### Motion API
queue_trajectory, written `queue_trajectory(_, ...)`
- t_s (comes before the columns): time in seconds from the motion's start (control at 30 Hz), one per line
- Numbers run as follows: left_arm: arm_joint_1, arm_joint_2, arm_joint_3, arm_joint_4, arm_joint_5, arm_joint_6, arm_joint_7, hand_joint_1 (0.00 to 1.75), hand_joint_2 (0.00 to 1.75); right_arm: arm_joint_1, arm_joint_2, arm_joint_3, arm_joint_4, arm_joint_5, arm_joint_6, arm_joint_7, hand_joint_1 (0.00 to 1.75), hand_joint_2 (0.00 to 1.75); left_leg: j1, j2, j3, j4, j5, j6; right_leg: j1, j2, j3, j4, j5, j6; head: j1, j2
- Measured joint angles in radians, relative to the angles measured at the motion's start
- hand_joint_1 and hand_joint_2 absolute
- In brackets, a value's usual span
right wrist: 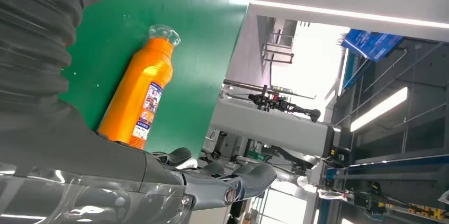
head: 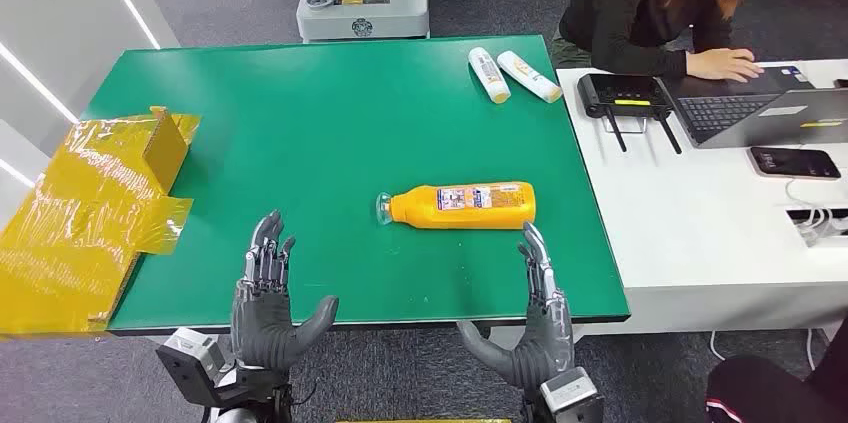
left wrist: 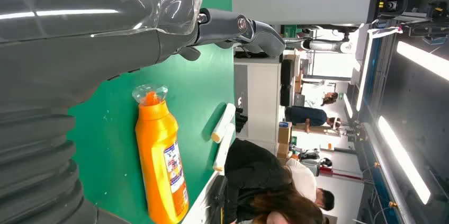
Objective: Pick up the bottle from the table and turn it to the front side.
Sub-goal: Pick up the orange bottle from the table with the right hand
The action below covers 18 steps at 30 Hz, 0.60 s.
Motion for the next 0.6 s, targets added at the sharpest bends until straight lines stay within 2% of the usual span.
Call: queue_trajectory(0.6,0.002,0.000,-0.002,0.000,-0.002,0.005,0.000,0.00,1.75,0.000,0.000,0.000,0.000,0.000,0.002,0.004,0.00,1.75,0.000,0.000,0.000,0.000,0.000,0.000,0.000,0.000,0.000,0.000,0.000,0.000,0.000,0.000)
